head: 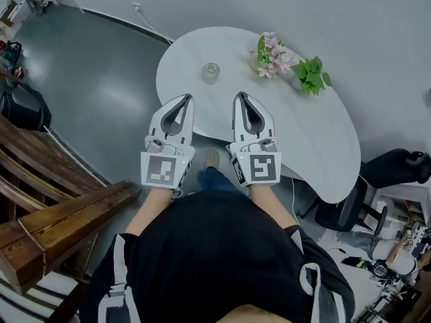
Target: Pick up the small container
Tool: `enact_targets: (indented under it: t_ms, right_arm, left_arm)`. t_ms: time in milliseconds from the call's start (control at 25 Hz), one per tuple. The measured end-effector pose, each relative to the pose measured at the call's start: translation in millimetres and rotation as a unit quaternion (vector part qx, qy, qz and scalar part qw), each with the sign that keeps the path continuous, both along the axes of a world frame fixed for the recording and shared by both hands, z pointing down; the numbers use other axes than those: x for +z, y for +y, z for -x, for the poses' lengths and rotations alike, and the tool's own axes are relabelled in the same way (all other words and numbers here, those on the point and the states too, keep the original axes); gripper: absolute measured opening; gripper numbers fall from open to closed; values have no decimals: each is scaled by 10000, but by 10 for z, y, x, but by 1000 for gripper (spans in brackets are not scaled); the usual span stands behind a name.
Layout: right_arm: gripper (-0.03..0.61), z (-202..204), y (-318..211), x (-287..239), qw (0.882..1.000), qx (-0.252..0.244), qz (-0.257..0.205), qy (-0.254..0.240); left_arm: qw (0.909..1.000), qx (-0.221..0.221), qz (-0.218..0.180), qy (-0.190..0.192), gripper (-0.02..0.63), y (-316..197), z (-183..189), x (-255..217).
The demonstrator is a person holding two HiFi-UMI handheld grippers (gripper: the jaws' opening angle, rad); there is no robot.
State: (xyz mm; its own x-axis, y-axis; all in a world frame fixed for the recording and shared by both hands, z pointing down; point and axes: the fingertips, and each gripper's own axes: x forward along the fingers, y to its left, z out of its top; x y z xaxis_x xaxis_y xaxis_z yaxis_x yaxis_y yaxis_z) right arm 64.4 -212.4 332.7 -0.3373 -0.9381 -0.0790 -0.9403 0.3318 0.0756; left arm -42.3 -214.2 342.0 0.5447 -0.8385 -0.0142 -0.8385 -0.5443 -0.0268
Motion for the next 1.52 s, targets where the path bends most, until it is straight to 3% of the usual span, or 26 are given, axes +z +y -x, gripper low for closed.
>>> enact_targets:
  t_ms: [200,640,1160,1520]
  right_arm:
    - [104,-61,-358,320,9991,-332,280,19]
    - [163,-36,-730,1025,9937,-872,681,201]
    - [209,24,-1153,1647,9902,-576,1252,242]
    - [240,198,-1324,2099,9862,-754,1404,454]
  left_arm:
    - [9996,-233,126,-38,6,-341,-89,137]
    - [9988,-478,118,6,6,-702,-202,335]
    - [9977,-214,594,-261,6,-891,-233,756]
    - [9943,-42,1043,-233,6,-1061,-198,1163]
